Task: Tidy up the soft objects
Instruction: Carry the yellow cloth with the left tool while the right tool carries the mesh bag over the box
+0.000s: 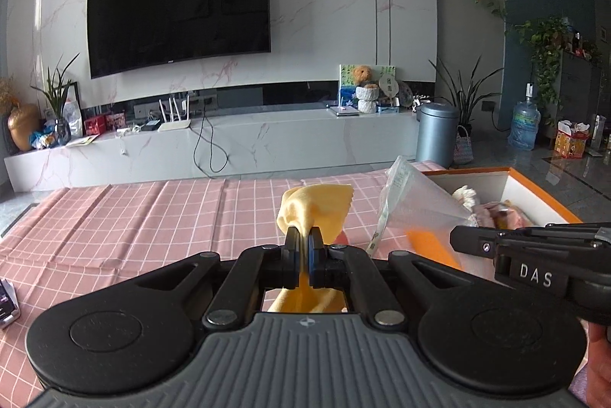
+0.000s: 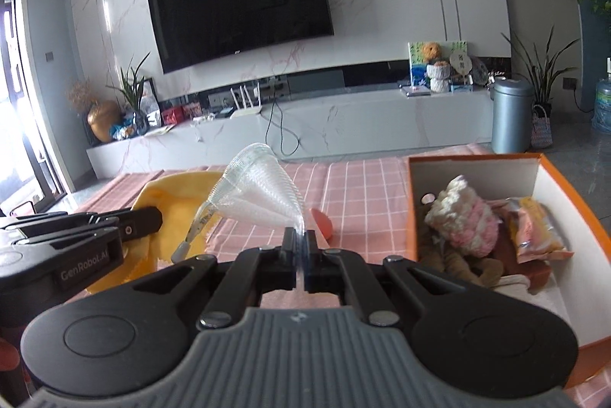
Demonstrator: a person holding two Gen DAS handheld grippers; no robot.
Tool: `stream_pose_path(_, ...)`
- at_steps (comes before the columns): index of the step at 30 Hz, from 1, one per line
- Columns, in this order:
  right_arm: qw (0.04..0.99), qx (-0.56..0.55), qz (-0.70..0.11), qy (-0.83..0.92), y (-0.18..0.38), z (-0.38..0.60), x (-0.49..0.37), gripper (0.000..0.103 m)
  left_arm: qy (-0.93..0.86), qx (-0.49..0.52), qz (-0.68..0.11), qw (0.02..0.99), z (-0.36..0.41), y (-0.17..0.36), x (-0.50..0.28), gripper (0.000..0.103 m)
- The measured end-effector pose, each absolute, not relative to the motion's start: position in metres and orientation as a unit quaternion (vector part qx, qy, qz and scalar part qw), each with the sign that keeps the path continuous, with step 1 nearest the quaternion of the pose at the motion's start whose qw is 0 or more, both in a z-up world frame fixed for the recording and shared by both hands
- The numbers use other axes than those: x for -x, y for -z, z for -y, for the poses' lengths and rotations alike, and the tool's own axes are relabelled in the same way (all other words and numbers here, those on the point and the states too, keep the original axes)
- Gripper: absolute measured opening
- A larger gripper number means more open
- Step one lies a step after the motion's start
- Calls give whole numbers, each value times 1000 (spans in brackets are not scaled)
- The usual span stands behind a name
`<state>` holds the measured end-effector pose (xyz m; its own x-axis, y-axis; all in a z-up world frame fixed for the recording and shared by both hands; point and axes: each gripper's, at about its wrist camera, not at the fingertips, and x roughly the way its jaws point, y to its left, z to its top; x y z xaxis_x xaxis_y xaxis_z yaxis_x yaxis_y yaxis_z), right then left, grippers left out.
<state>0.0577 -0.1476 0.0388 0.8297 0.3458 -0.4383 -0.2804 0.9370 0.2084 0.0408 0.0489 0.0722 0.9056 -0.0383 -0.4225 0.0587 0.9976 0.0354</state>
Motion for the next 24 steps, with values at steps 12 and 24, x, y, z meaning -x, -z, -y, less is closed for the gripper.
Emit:
stream_pose_path(12,962,-117,-214,-124,-62,214,-36,0,88,-17,-196,977,-3,-96,-31,4)
stream_pose_path(24,949,-168,-254,-86,-67,298,-53,0,202,39,-240,949,58,-97,-79,4)
